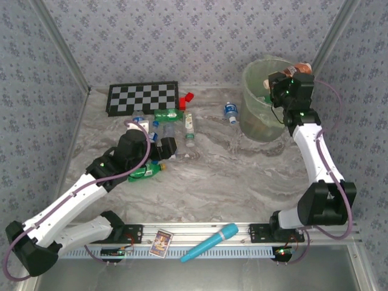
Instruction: Put the plastic bottles in the bin
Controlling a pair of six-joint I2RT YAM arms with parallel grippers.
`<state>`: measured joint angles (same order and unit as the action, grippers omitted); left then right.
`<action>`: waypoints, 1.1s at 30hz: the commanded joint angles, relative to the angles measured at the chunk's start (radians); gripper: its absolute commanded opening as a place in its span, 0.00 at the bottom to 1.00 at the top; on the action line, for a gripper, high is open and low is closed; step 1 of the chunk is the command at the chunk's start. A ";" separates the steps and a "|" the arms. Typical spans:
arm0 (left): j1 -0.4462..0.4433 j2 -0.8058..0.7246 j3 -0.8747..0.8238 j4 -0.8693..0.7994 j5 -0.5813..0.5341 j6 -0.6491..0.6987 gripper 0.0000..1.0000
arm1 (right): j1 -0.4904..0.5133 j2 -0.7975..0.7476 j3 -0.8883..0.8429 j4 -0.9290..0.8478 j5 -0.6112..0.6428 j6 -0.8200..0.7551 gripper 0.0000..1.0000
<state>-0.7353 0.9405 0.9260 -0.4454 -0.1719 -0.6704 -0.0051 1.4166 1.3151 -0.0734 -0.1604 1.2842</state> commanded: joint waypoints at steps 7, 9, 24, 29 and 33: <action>0.001 -0.029 0.005 0.052 -0.016 0.022 1.00 | -0.014 0.037 0.116 -0.080 0.043 0.029 0.38; 0.001 -0.031 0.009 0.049 -0.018 0.020 1.00 | -0.018 0.045 0.132 -0.096 0.028 0.011 0.59; 0.001 0.028 0.089 0.007 -0.034 0.019 1.00 | -0.029 0.072 0.220 -0.129 -0.039 -0.104 1.00; 0.032 0.066 0.117 -0.024 -0.031 0.035 1.00 | -0.024 0.087 0.243 -0.148 -0.057 -0.119 1.00; 0.118 0.080 0.131 -0.056 0.047 0.043 1.00 | 0.003 0.067 0.248 -0.179 -0.027 -0.160 1.00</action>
<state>-0.6643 1.0187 1.0138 -0.4690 -0.1696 -0.6506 -0.0204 1.4971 1.5261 -0.2142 -0.1982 1.1759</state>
